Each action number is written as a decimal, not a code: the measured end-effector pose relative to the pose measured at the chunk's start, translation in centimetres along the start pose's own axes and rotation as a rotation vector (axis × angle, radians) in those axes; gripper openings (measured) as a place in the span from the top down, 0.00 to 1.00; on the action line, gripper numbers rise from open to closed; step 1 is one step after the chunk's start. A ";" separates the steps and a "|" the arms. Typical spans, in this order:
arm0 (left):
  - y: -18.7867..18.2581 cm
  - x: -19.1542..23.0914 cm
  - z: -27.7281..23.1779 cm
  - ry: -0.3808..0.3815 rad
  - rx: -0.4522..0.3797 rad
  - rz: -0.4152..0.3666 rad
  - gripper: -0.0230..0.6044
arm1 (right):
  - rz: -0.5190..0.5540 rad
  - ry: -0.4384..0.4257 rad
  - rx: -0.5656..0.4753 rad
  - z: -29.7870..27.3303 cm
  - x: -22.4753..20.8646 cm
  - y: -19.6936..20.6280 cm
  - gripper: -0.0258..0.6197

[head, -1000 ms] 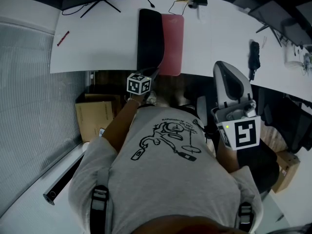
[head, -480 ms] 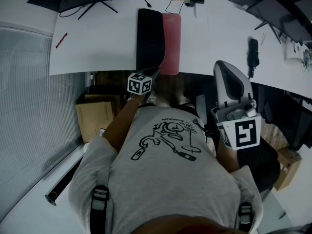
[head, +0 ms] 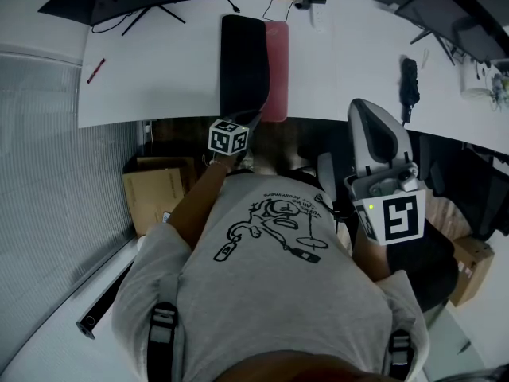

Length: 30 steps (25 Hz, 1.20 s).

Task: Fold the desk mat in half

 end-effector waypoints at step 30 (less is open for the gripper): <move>0.4 -1.8 -3.8 0.074 0.068 -0.034 0.91 | 0.003 0.076 0.032 1.8 -2.0 0.6 0.95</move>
Point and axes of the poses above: the fingertips, and each gripper's own axes: z backward along the fingers, x to its left, y out of its underside, the point moved 2 cm from there along z, backward along the fingers, and after that the axes turned 8 degrees about y, right-handed, at the moved point
